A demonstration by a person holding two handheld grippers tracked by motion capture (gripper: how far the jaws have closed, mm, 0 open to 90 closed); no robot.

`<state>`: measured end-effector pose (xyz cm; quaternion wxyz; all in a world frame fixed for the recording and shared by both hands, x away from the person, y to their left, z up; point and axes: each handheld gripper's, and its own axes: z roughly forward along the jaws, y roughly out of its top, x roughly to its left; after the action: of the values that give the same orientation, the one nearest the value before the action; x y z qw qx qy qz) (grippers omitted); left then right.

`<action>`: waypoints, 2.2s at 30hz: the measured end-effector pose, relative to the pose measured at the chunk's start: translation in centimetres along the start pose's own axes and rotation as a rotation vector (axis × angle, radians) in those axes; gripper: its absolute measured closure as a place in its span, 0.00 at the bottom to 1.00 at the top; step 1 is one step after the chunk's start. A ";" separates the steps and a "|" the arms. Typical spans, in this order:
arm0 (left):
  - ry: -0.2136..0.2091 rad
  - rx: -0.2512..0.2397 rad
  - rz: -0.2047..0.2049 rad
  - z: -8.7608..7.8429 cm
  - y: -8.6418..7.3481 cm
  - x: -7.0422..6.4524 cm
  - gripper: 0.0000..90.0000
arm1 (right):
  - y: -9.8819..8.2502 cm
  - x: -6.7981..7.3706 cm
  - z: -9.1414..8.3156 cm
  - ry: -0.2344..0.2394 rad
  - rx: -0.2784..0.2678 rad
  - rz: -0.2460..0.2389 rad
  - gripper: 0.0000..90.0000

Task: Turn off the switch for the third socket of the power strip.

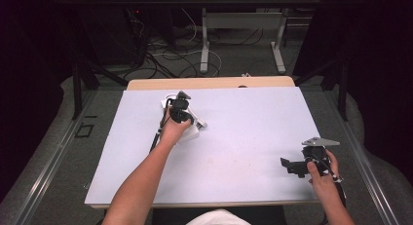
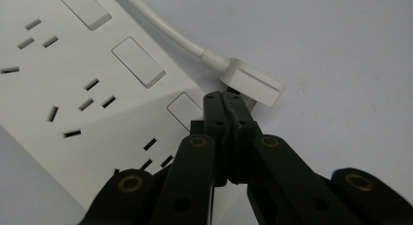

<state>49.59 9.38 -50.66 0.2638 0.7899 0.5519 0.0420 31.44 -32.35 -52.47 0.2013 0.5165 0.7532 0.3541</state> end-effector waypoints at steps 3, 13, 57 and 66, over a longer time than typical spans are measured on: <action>-0.001 0.001 -0.005 0.2 -0.1 0.0 1.00 | 0.0 0.0 0.0 0.002 -0.001 0.000 0.00; 0.010 -0.003 -0.015 0.4 -0.3 0.3 1.00 | 0.0 -0.1 0.0 0.002 0.002 0.004 0.00; -0.006 -0.003 -0.033 0.6 -0.6 0.4 1.00 | 0.0 -0.2 -0.1 0.005 0.002 0.007 0.00; -0.006 -0.004 -0.033 0.6 -0.6 0.4 1.00 | 0.0 -0.2 0.0 0.004 0.001 0.006 0.00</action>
<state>49.46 9.64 -51.56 0.2679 0.7802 0.5640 0.0364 31.45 -32.52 -52.49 0.1983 0.5183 0.7522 0.3553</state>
